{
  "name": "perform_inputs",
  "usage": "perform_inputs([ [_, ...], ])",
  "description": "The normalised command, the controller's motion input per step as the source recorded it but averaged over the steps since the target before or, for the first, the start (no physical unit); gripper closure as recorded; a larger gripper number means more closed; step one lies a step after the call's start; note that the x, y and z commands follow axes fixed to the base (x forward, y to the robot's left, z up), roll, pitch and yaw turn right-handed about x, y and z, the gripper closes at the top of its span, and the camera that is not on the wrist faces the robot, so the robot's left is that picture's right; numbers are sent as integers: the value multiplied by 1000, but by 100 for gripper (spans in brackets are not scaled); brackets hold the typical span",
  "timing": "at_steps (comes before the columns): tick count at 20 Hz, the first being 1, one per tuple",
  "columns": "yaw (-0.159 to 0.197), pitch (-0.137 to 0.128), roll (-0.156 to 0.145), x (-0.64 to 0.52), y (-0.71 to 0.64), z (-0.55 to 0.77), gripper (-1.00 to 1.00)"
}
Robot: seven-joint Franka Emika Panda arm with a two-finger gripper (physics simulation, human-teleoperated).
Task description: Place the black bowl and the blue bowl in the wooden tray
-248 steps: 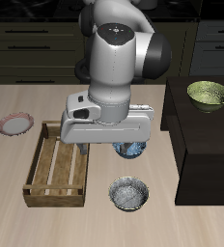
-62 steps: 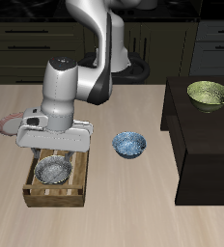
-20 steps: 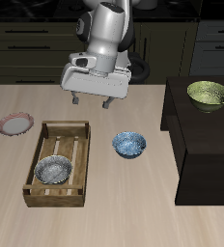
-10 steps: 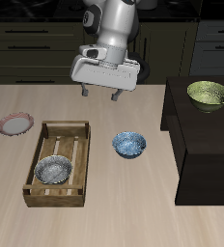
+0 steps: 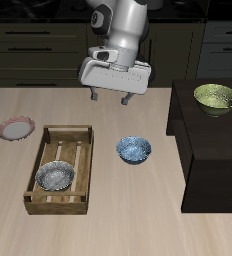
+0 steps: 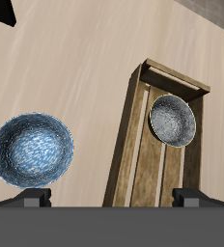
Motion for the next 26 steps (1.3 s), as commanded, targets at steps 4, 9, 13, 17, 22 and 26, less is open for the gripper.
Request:
perform_inputs([
  [4,-44,24,108,89,261,27,-100],
  [9,-52,14,241,41,417,-85,-100],
  [13,-126,15,130,109,91,-58,-100],
  [17,-41,-26,-5,81,71,-28,-100],
  [22,-33,5,6,38,181,8,-100],
  [26,-23,4,25,15,252,-40,-100],
])
